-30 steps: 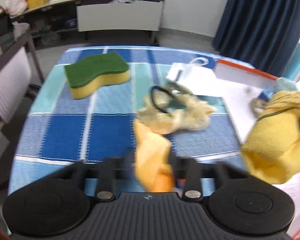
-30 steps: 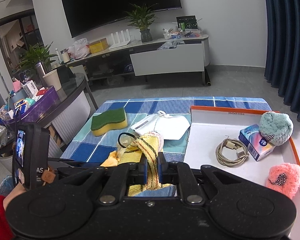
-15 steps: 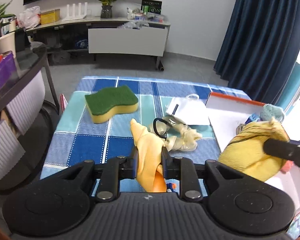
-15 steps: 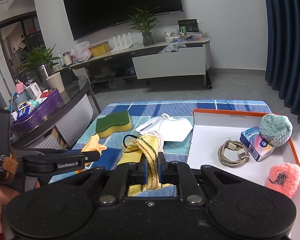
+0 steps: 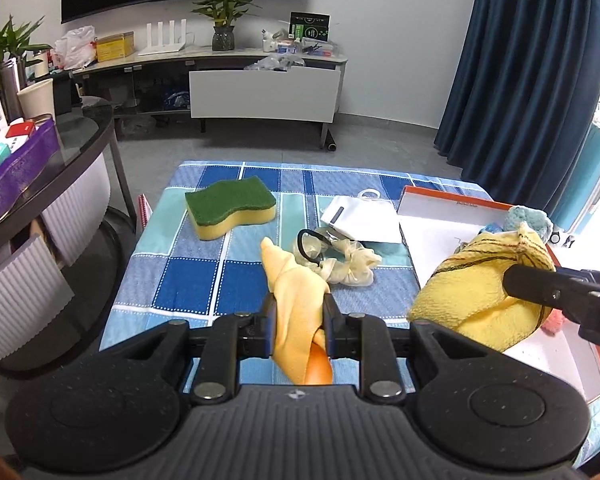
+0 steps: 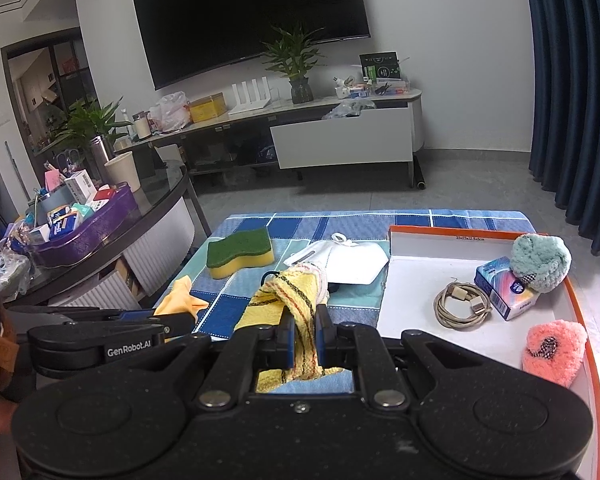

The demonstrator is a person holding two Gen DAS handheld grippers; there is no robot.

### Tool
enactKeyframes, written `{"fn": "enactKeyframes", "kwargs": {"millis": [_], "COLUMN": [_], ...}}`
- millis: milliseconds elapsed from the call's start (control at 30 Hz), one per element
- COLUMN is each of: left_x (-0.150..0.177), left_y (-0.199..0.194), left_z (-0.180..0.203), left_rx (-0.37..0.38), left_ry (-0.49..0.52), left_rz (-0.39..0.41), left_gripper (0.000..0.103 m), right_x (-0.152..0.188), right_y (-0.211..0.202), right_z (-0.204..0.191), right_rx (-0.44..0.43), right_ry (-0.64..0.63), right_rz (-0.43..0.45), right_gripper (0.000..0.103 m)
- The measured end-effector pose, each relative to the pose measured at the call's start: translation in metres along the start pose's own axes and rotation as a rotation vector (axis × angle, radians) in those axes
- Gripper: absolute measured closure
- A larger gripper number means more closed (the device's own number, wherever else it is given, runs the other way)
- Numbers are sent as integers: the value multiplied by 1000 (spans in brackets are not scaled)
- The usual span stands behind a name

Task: Organize soft objects
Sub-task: 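Carry the yellow-orange cloth and striped towel over the white box with both grippers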

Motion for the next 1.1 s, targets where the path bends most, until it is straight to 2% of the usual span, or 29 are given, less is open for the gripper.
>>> {"fn": "enactKeyframes", "kwargs": {"millis": [1100], "left_x": [25], "left_y": [-42], "left_z": [50], "left_rx": [65], "left_ry": [41], "left_rz": [57], "left_gripper": [79], "right_x": [32], "right_y": [-70], "right_z": [22], "right_rx": [54], "right_ry": [28], "right_rz": [79], "right_gripper": [90]}}
Point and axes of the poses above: each gripper's, at about its wrist camera, not at the fingertips, and y roughly the way its jaws point, z to its right, x to its underside, the point moved 10 cm from there along y, roughly the way its jaws point, and after that the axes turned 3 degrees about -z, right-handed, at the moved point
